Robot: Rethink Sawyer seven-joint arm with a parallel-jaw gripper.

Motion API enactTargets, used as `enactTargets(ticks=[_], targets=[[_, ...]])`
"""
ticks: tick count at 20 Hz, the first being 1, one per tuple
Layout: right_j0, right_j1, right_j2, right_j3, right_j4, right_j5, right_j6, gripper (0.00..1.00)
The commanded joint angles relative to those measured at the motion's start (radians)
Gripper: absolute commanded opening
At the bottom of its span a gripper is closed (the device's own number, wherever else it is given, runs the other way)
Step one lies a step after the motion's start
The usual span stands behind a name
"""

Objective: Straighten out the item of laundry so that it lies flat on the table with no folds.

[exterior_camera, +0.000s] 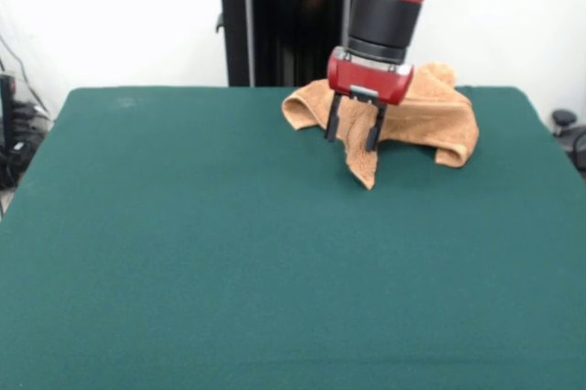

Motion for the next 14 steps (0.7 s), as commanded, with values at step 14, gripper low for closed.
enactTargets(ticks=[14], targets=[[0.019,0.12,0.122,-0.094,0.021,-0.108,0.114,1.0]])
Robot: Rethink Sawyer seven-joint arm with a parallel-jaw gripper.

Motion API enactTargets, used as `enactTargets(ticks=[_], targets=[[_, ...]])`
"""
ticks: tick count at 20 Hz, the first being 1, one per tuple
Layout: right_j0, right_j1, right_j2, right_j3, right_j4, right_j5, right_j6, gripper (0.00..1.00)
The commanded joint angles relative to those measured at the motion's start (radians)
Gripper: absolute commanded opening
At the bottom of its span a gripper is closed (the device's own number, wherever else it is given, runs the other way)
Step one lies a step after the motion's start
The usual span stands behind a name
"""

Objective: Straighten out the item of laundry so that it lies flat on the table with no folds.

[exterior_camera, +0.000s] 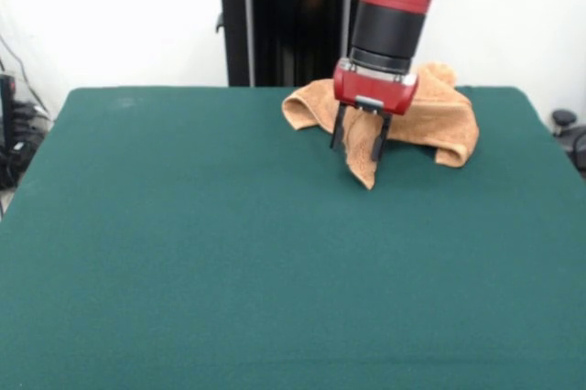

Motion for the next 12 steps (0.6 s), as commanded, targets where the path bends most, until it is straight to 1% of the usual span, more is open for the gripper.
enactTargets(ticks=[1,2,4,12], targets=[[-0.002,0.082,0.127,-0.075,0.017,-0.073,0.109,1.0],[-0.017,0.089,0.142,-0.079,0.007,-0.03,0.089,1.0],[-0.034,0.106,0.155,-0.086,-0.005,-0.006,0.072,1.0],[-0.072,0.147,0.184,-0.098,-0.022,-0.021,0.066,1.0]])
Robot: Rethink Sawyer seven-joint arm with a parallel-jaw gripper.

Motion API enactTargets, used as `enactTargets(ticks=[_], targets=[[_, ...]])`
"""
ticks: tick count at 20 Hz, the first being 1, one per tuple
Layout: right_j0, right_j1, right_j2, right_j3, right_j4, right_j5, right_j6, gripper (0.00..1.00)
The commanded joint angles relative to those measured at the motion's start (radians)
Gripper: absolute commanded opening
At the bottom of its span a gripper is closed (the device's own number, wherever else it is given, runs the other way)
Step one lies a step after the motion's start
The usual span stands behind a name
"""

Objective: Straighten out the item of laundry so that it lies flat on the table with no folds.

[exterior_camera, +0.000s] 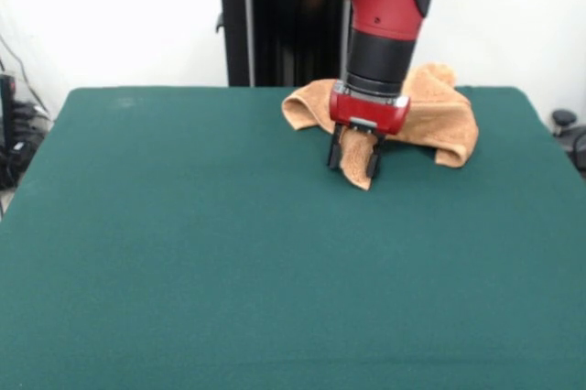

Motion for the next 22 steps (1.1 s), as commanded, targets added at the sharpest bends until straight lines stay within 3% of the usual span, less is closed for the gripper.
enactTargets(ticks=[1,22], targets=[[-0.022,0.078,0.145,-0.075,-0.014,-0.004,0.068,1.0],[0.011,0.091,0.107,-0.085,-0.014,-0.022,0.069,1.0]])
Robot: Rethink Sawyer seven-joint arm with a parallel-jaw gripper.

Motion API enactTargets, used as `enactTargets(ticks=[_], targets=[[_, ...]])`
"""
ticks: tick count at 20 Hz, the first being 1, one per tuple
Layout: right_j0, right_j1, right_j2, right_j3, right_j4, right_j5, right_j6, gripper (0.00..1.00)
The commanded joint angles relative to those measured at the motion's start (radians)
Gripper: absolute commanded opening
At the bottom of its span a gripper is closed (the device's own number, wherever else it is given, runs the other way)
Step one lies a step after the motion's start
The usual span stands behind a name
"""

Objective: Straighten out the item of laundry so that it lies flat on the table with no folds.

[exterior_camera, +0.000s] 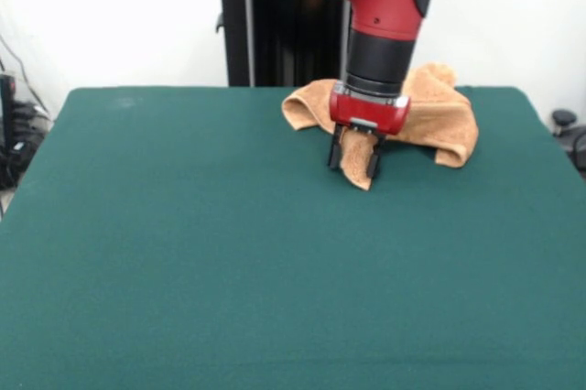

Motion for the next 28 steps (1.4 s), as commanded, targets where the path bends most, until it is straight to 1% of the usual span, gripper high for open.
enactTargets(ticks=[1,3,12,17,23,28], targets=[[0.015,0.094,0.103,-0.084,-0.004,-0.024,0.069,0.0],[0.027,0.094,0.09,-0.088,-0.006,-0.035,0.066,0.0],[0.012,0.085,0.102,-0.078,-0.006,-0.032,0.074,0.0],[0.012,0.093,0.092,-0.091,-0.008,-0.046,0.07,0.0],[-0.028,0.117,0.067,-0.184,-0.061,-0.042,0.006,0.0],[-0.091,0.101,0.085,-0.26,-0.166,0.003,-0.057,0.0]])
